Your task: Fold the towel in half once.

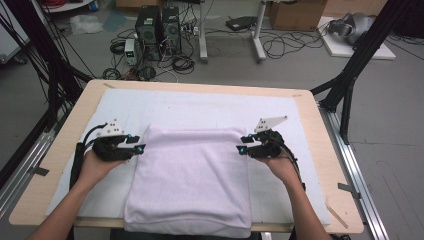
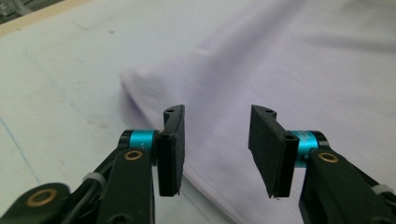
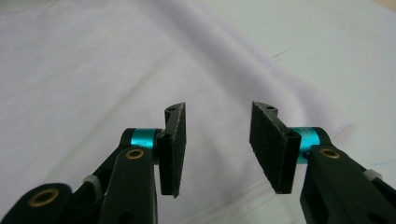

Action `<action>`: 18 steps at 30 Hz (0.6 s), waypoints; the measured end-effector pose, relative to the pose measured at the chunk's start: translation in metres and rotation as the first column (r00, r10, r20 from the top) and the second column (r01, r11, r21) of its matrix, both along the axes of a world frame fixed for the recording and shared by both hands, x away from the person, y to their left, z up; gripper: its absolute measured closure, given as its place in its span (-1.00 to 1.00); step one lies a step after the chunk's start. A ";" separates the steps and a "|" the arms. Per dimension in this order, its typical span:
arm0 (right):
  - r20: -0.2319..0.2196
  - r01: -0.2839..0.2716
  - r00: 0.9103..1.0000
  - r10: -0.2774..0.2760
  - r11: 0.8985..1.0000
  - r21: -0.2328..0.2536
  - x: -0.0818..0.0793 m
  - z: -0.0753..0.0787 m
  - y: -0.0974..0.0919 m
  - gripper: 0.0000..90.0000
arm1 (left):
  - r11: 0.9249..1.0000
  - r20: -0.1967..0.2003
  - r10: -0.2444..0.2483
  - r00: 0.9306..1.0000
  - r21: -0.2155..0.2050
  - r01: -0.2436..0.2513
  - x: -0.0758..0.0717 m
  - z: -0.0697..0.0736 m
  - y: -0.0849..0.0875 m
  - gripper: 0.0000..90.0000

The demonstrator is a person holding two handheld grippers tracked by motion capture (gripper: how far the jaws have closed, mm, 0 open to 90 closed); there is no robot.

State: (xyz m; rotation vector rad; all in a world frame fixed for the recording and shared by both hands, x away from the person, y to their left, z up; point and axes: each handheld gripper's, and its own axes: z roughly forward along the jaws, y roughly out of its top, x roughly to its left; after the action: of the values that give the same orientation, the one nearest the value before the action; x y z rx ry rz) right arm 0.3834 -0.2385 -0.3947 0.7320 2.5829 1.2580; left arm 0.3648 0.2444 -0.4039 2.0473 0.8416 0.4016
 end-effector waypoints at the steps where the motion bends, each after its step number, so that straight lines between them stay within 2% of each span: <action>1: -0.002 0.004 1.000 -0.004 1.000 0.002 0.007 0.000 0.001 0.24 | 1.000 0.000 0.017 1.000 -0.005 -0.017 0.008 -0.002 0.000 0.20; 2: -0.003 0.006 1.000 -0.006 1.000 -0.002 0.014 -0.001 0.002 0.23 | 0.999 0.005 0.032 0.999 -0.007 -0.032 0.014 -0.005 -0.001 0.19; 4: -0.021 0.002 1.000 -0.003 1.000 -0.013 0.026 -0.005 0.008 0.21 | 0.999 -0.013 0.039 0.999 0.000 -0.039 0.024 -0.011 -0.004 0.13; 7: -0.047 -0.016 0.999 0.014 0.999 -0.042 0.031 -0.017 0.016 0.19 | 0.998 -0.060 0.023 0.998 0.065 -0.019 0.028 -0.024 -0.011 0.08; 8: -0.055 -0.016 0.998 0.012 0.997 -0.072 0.032 -0.023 0.019 0.20 | 0.995 -0.061 0.019 0.998 0.095 -0.013 0.029 -0.027 -0.013 0.14; 9: -0.060 -0.017 0.998 0.012 0.995 -0.096 0.033 -0.029 0.020 0.22 | 0.994 -0.064 0.008 0.998 0.106 -0.002 0.029 -0.029 -0.015 0.27; 10: -0.065 -0.013 0.998 0.006 0.995 -0.103 0.035 -0.034 0.020 0.27 | 0.993 -0.063 -0.012 0.998 0.120 0.019 0.028 -0.031 -0.017 0.47; 11: -0.081 -0.005 0.997 -0.004 0.995 -0.102 0.035 -0.040 0.019 0.38 | 0.991 -0.056 -0.011 0.998 0.135 0.019 0.028 -0.031 -0.019 0.67; 12: -0.083 -0.001 0.996 -0.007 0.995 -0.100 0.035 -0.043 0.018 0.53 | 0.990 -0.046 -0.013 0.999 0.140 0.020 0.027 -0.031 -0.020 0.75; 13: -0.065 0.004 0.998 -0.010 0.997 -0.082 0.032 -0.045 0.016 0.78 | 0.990 -0.041 -0.009 0.999 0.143 0.015 0.026 -0.030 -0.021 0.81; 14: -0.060 0.001 0.998 -0.005 0.997 -0.075 0.031 -0.045 0.014 0.89 | 0.989 -0.027 -0.004 1.000 0.145 0.008 0.024 -0.028 -0.021 0.83; 16: -0.067 -0.005 0.998 0.001 0.997 -0.072 0.030 -0.044 0.012 0.94 | 0.993 -0.010 0.007 1.000 0.117 -0.005 0.017 -0.023 -0.017 0.88; 18: -0.062 -0.014 0.998 0.009 0.997 -0.073 0.026 -0.040 0.010 0.95 | 0.994 -0.014 0.004 1.000 0.108 -0.003 0.011 -0.021 -0.016 0.88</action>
State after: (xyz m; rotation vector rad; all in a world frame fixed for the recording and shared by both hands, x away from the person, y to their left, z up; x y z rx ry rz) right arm 0.4096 -0.2280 -0.4348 0.7549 2.6704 1.1549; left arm 0.3754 0.2287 -0.4249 2.1504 0.8488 0.4430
